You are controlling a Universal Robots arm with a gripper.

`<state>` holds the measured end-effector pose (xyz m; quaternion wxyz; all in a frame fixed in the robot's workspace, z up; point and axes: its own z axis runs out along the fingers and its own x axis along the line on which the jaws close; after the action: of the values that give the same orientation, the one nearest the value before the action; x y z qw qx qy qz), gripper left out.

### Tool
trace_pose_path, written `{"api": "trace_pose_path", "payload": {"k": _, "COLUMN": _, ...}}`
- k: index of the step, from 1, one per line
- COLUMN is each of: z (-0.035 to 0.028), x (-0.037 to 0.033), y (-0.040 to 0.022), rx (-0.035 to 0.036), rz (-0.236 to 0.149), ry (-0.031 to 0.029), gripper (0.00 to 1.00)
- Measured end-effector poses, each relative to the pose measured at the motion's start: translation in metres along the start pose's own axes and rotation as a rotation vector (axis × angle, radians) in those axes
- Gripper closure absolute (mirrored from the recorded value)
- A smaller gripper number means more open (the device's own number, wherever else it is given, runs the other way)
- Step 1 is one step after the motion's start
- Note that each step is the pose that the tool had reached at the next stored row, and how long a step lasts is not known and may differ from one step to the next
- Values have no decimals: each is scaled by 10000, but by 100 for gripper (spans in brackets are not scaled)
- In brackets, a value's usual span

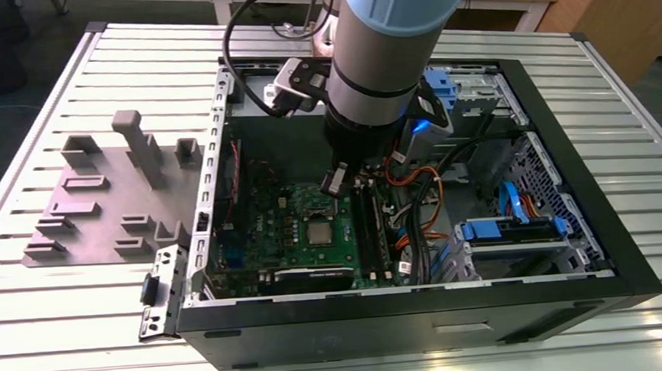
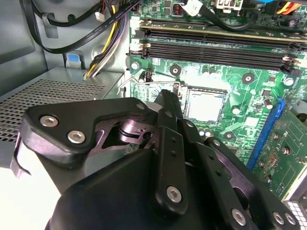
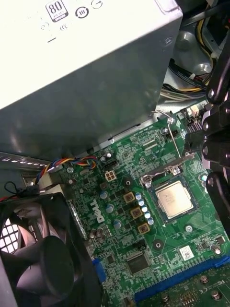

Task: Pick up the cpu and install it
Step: 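Close the cpu cover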

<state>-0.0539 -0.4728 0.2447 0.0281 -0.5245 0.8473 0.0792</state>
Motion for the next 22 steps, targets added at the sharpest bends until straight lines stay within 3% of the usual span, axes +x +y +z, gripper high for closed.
{"api": "trace_pose_path", "payload": {"k": 22, "z": -5, "x": 37, "y": -18, "rx": 37, "rz": 3, "ry": 74, "gripper": 89}}
